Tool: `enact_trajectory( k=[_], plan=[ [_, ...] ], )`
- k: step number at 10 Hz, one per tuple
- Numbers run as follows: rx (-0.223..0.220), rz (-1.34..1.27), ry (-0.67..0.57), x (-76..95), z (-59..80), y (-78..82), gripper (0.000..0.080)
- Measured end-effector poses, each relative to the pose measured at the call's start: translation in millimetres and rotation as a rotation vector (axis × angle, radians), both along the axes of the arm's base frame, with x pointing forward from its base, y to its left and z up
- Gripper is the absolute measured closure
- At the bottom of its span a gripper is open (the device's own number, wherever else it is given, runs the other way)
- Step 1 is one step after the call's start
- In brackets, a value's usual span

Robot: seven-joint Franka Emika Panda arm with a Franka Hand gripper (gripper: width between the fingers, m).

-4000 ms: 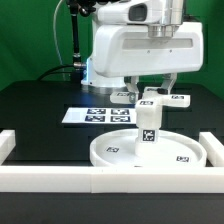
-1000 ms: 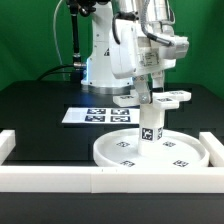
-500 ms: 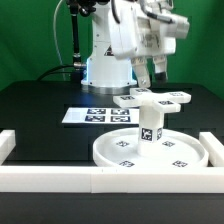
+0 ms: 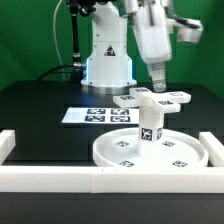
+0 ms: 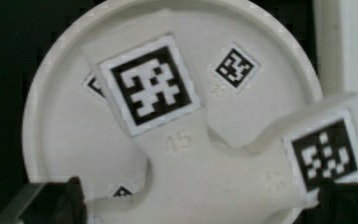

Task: Assemble round table

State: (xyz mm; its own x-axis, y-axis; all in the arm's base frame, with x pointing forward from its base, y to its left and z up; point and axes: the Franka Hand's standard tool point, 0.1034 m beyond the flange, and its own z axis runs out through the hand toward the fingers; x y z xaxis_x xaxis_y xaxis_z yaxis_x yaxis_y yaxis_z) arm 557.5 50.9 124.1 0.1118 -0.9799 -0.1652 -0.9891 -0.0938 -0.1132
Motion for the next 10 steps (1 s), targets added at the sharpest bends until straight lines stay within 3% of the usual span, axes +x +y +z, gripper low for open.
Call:
enact_trajectory(
  k=[5, 7, 10],
  plan=[
    [-0.015, 0.421, -0.038, 5.7, 4.9, 4.1, 0.0150],
    [-0.081, 0.707, -0.058, 6.4, 4.0, 5.4, 0.0150],
    [-0.121, 1.018, -0.062, 11.4, 5.7, 15.0, 0.0150]
  ],
)
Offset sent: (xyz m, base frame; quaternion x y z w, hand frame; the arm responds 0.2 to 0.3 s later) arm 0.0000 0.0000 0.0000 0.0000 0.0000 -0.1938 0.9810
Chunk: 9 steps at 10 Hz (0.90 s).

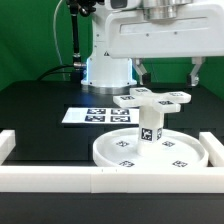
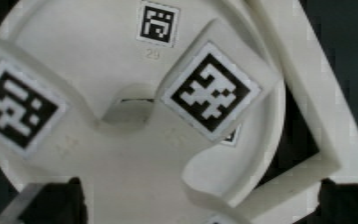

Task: Assemble round table

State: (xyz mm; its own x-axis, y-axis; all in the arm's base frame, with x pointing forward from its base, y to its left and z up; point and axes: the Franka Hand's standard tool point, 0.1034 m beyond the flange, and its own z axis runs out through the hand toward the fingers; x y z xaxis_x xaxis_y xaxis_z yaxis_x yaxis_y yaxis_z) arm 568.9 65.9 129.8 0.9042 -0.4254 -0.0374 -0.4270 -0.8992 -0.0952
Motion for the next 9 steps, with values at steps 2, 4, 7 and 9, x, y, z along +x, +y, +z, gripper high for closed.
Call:
enact_trajectory(
  k=[2, 4, 7, 9],
  plan=[
    [-0.001, 0.143, -0.016, -0.1, -0.5, -3.0, 0.0150],
    [-0.007, 0.314, -0.030, 0.1, -1.1, -4.3, 0.0150],
    [-0.057, 0.741, -0.041, 2.9, -4.5, -8.3, 0.0150],
    [-0.065, 0.882, -0.047, 2.9, -4.7, -10.8, 0.0150]
  ],
)
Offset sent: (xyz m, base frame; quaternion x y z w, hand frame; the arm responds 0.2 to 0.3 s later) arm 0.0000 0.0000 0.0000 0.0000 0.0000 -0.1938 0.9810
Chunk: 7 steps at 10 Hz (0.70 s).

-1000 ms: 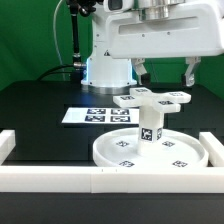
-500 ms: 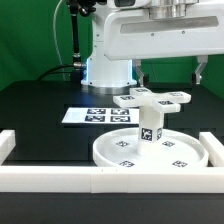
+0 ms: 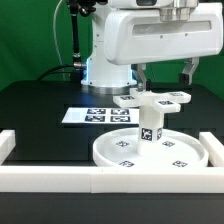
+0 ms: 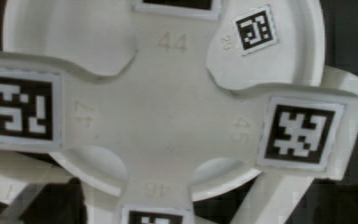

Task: Assemble round table

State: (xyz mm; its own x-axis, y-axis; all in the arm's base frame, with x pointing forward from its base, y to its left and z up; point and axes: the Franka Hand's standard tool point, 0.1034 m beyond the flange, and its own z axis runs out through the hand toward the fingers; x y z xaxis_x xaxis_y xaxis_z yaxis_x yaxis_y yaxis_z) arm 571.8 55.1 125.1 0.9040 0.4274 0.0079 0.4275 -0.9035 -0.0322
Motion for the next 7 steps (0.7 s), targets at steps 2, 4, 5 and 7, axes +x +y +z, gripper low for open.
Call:
enact_trajectory(
  k=[2, 4, 5, 7],
  plan=[
    [0.001, 0.153, -0.004, -0.1, -0.3, -1.3, 0.0150],
    [0.002, 0.282, -0.008, -0.2, -0.5, -2.4, 0.0150],
    [-0.006, 0.388, -0.019, 0.4, -1.1, -3.4, 0.0150],
    [-0.008, 0.469, -0.022, -2.0, -3.9, -5.1, 0.0150]
  ],
)
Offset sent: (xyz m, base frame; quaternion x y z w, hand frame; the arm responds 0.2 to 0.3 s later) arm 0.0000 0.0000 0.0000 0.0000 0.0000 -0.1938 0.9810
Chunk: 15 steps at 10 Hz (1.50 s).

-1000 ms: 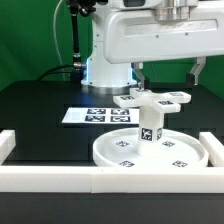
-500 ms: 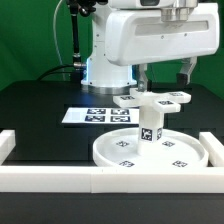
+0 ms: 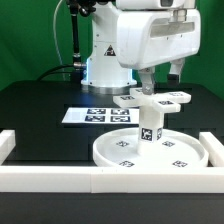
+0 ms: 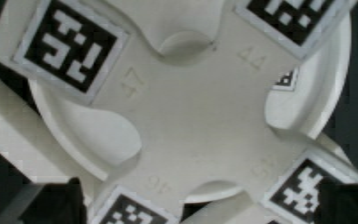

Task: Assemble round table

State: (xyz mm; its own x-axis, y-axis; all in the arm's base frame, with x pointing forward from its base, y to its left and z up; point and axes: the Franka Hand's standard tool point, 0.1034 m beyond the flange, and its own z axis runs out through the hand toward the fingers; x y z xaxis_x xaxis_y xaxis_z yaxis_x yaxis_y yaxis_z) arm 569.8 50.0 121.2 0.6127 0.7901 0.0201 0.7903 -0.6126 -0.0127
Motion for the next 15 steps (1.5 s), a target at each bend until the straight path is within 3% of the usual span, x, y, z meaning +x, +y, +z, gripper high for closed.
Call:
enact_trajectory(
  k=[5, 11, 12, 13, 14, 15],
  plan=[
    [-0.005, 0.041, 0.003, -5.1, -8.9, -12.1, 0.0150],
    [-0.008, 0.037, 0.017, -8.6, -16.2, -14.2, 0.0150],
    [-0.010, 0.041, 0.020, -9.1, -17.8, -13.3, 0.0207],
    [-0.010, 0.041, 0.022, -9.4, -18.7, -13.1, 0.0207],
    [-0.010, 0.041, 0.022, -9.3, -18.5, -13.4, 0.0344],
    [-0.010, 0.040, 0.022, -9.2, -18.5, -13.6, 0.0366]
  ],
)
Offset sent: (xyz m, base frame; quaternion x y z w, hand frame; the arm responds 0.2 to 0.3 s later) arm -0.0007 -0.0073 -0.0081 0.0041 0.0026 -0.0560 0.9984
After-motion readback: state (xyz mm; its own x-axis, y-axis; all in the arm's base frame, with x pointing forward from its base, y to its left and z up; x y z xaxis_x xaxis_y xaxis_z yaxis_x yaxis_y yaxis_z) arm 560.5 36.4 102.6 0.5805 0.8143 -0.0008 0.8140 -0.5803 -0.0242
